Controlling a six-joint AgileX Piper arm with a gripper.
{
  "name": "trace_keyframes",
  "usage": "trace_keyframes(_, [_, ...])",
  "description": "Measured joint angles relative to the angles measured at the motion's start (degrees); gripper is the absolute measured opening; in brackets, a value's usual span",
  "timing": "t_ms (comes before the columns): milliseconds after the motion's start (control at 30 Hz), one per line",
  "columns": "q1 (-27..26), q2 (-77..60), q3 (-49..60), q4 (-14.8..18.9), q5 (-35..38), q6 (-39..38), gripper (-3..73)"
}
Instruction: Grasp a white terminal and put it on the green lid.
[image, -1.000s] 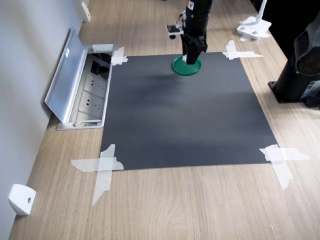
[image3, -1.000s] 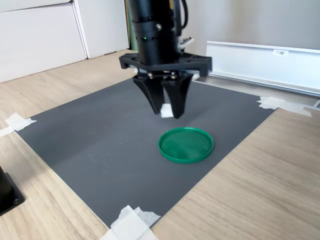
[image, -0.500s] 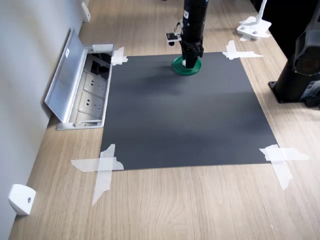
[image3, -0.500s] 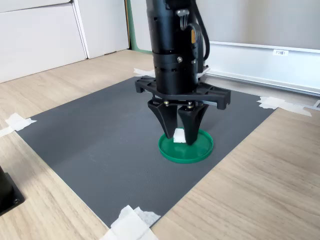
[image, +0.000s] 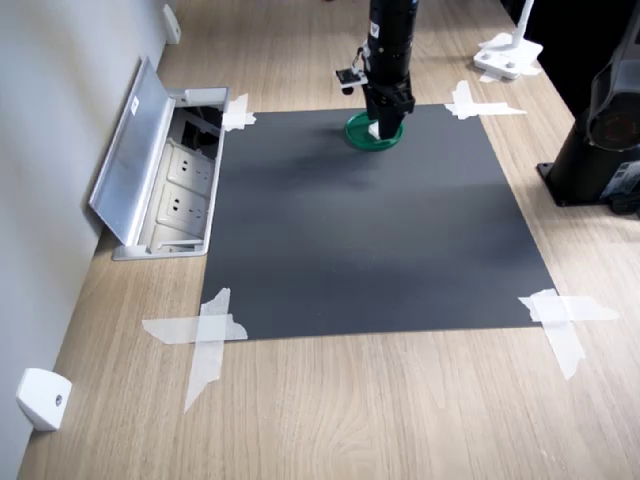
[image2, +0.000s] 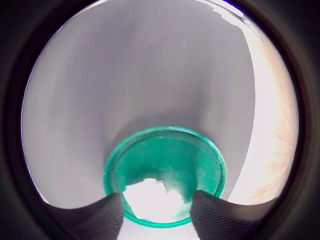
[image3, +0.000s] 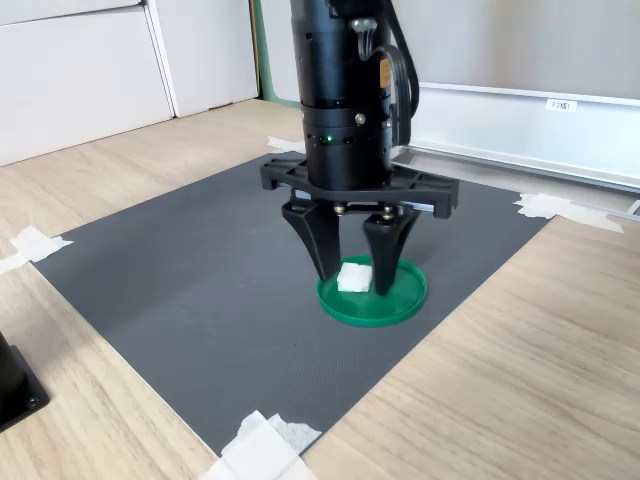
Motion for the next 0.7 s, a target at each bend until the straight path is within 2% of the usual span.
trace_keyframes(133, [-0.2,0.0,0.0,-2.7,-1.3,2.8,67.4])
trace_keyframes(267, [-1.3,-0.1,0.0,-2.9,-1.8,3.0,67.5])
trace_keyframes(333, [-1.4,-1.0,0.0,-1.6,-2.3,1.8,66.1])
trace_keyframes(400, [-1.4,-3.2,0.0,1.9,-2.8,-0.9,62.9])
trace_keyframes(500, [-1.4,-7.3,0.0,9.9,-2.7,-5.8,54.5])
trace_keyframes(633, [-1.4,-11.9,0.0,21.8,0.2,-13.6,34.3])
trace_keyframes(700, [-1.4,-14.1,0.0,25.4,1.9,-15.6,23.3])
